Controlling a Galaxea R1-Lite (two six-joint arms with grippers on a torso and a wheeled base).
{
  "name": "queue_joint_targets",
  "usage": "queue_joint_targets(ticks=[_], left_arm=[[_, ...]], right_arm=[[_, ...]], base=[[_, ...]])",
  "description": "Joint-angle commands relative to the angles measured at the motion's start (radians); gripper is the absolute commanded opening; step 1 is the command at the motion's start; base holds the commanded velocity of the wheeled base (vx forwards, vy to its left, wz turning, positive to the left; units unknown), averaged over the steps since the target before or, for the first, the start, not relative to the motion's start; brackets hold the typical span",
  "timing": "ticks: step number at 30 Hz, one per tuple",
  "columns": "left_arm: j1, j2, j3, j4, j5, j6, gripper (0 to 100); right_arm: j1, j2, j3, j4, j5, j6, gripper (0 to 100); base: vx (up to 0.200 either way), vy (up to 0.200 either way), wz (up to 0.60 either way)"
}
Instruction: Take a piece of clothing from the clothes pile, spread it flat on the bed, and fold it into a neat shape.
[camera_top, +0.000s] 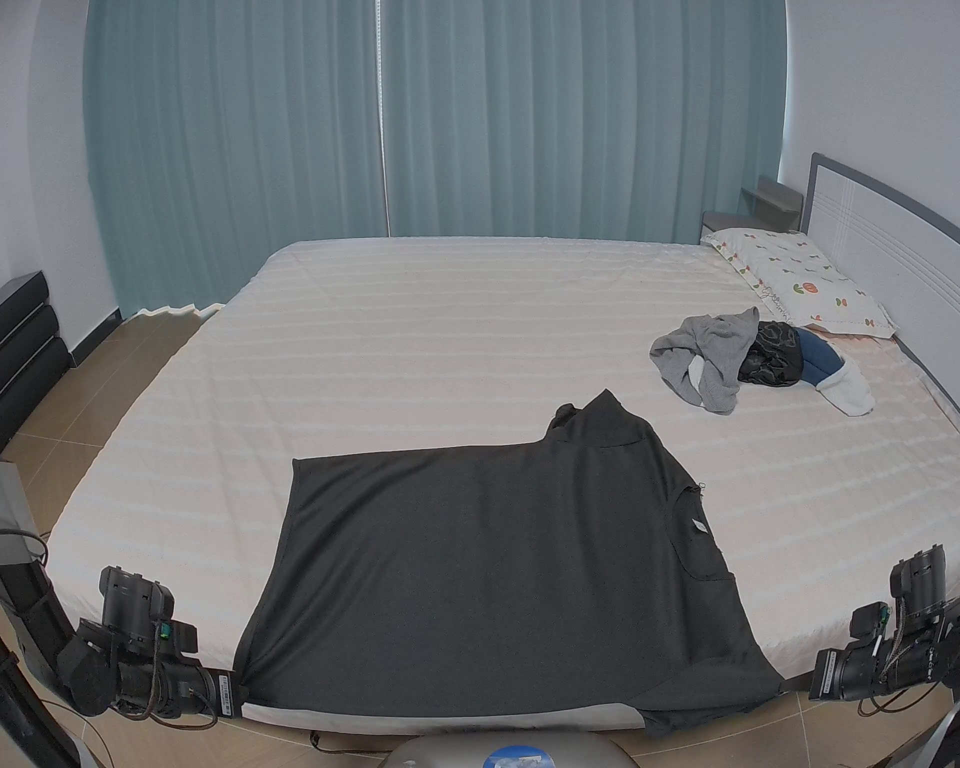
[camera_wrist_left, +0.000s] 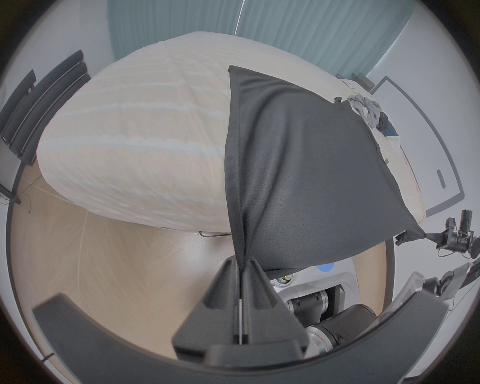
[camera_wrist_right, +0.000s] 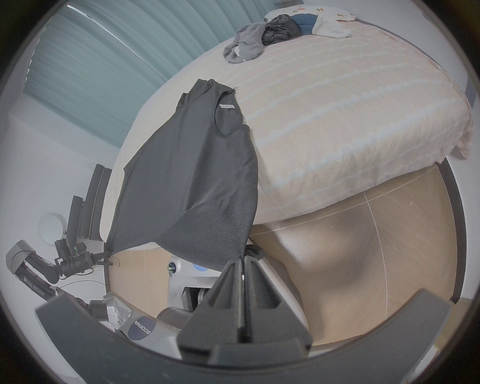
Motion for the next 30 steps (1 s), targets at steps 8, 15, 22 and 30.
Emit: queue_joint_targets(ticks=[8, 15, 22, 30], left_arm=[[-0.012, -0.091, -0.282, 0.255, 0.033, -0.083, 0], [-0.014, -0.079, -0.448, 0.403, 0.030, -0.171, 0], [-0.014, -0.016, -0.552, 0.446, 0.027, -0.195, 0], [-0.014, 0.058, -0.604, 0.447, 0.032, -0.229, 0]], right_arm=[[-0.004, 0.067, -0.203, 0.005, -0.001, 0.011, 0], [-0.023, 0.159, -0.313, 0.007, -0.001, 0.011, 0], [-0.023, 0.250, -0.410, 0.005, 0.003, 0.013, 0], [-0.013, 0.317, -0.482, 0.005, 0.003, 0.013, 0]], base=[[0.000, 0.000, 0.00], [0.000, 0.000, 0.00], [0.000, 0.000, 0.00], [0.000, 0.000, 0.00]])
